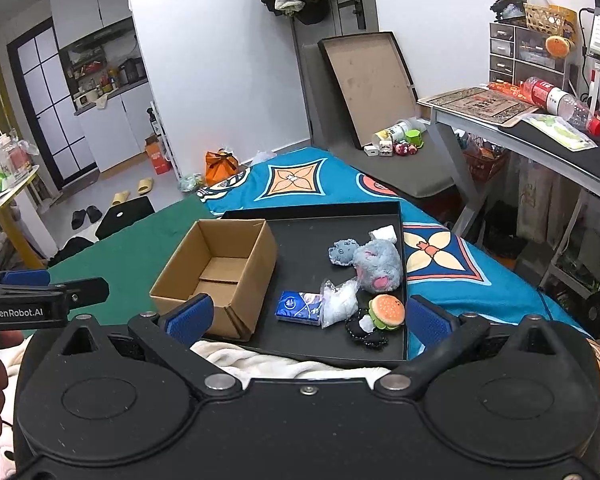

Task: Organize soft objects

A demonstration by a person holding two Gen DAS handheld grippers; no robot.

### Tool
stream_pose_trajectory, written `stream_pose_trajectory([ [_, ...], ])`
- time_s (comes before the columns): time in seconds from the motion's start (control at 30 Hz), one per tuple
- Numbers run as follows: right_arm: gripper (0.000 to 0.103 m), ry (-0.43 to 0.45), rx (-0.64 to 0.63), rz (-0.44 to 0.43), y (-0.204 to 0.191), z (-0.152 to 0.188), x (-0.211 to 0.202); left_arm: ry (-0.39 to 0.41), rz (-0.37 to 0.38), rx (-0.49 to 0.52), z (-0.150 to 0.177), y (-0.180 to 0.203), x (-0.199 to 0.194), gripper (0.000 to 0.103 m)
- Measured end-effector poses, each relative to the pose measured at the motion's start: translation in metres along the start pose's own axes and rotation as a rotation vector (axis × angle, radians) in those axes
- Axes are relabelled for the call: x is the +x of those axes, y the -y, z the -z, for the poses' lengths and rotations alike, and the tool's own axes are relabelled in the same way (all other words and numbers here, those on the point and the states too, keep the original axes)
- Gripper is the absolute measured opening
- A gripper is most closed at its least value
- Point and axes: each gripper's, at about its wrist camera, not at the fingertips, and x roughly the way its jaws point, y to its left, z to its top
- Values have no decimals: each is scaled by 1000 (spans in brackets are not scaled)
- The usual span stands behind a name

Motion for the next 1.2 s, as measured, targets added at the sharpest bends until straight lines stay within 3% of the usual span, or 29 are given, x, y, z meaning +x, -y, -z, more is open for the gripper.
stream_pose_trajectory([
  [1.2,103,7,5,11,6,0,-4,9,4,18,1,5,-8,102],
])
